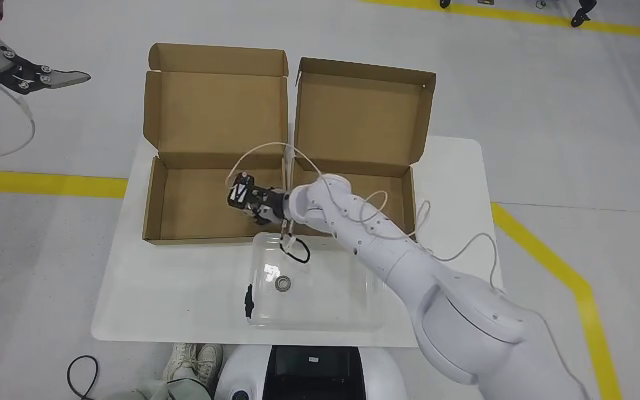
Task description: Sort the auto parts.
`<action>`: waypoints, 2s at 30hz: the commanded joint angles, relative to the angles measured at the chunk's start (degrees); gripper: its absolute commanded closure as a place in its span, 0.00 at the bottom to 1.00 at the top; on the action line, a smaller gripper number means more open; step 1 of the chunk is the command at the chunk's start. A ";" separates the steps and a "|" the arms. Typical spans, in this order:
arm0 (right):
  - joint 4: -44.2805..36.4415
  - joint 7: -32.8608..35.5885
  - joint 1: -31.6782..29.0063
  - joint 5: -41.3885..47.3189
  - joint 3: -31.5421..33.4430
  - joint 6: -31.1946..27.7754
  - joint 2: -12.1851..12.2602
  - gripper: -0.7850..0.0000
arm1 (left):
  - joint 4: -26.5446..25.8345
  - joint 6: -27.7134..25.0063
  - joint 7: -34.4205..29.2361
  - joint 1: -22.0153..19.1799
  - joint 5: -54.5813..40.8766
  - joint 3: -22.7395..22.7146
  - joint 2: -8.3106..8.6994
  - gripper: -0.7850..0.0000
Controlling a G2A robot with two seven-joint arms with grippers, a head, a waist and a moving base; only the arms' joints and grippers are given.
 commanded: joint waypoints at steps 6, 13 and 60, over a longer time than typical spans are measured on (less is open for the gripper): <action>3.86 -1.39 1.36 -0.29 0.22 -0.48 -1.89 0.60 | 0.00 0.00 0.00 0.00 0.00 0.00 0.00 0.00; 5.63 -4.12 2.42 -1.55 0.51 -1.58 -2.90 0.59 | 0.00 0.00 0.00 0.00 0.00 0.00 0.00 0.00; -67.78 18.42 -41.15 -20.89 31.18 -22.62 22.99 0.55 | 0.00 0.00 0.00 0.00 0.00 0.00 0.00 0.00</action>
